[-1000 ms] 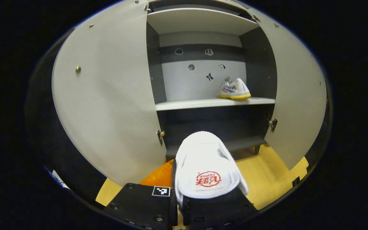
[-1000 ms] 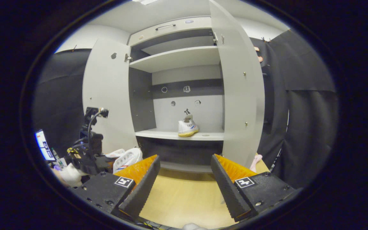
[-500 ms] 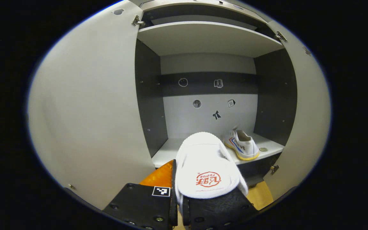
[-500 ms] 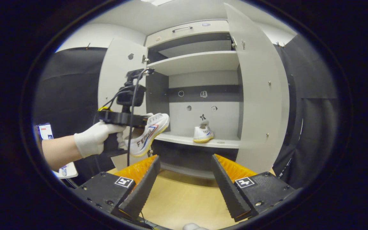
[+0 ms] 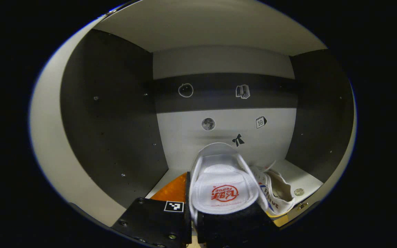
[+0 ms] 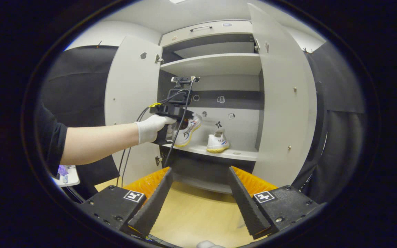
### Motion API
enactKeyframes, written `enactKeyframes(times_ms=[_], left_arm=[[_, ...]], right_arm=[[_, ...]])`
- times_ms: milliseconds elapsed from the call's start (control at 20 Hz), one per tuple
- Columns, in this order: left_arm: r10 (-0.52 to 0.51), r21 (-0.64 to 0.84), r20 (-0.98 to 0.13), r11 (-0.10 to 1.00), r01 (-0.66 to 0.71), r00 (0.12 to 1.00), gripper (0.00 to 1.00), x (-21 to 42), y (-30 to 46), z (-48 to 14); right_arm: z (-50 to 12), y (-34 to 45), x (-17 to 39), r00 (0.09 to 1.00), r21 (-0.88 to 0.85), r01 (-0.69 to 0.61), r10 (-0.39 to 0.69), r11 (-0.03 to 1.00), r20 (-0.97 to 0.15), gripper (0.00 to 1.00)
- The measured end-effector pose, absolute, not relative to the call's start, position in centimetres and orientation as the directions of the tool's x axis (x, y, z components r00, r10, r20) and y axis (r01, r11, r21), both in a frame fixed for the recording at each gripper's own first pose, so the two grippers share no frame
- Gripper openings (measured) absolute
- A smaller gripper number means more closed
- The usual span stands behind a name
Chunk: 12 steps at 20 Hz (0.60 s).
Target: Grab one shoe with the right hand and put it into the shoe cabinet, grab the other shoe with the left hand and put it into the shoe cabinet; then close the right door with the right hand and the left door with the left hand.
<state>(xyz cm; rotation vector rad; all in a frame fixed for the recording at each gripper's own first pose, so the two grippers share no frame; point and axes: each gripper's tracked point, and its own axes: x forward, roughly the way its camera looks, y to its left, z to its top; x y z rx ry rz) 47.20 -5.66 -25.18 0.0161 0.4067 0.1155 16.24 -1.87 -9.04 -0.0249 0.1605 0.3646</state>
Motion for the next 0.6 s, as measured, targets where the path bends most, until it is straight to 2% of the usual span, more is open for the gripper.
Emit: enactKeyframes(times_ms=[300,500,600], left_arm=[[0.120,0.105,-0.585,0.992,-0.071,0.802,0.17,49.3,-5.5,-32.3],[0.111,0.135,-0.647,0.990,-0.029,0.754,0.17,49.6,-5.4,-34.0],[0.106,0.128,-0.658,0.991,-0.029,0.746,0.21,49.4,-5.4,-34.3]], right_arm=[[-10.5,-2.6,16.9,0.917,0.027,-0.340,0.338,0.940,-0.211,1.00],[-11.1,-2.8,17.4,0.913,0.038,-0.335,0.335,0.941,-0.234,1.00],[-11.1,-3.2,17.7,0.917,0.031,-0.328,0.326,0.944,-0.230,1.00]])
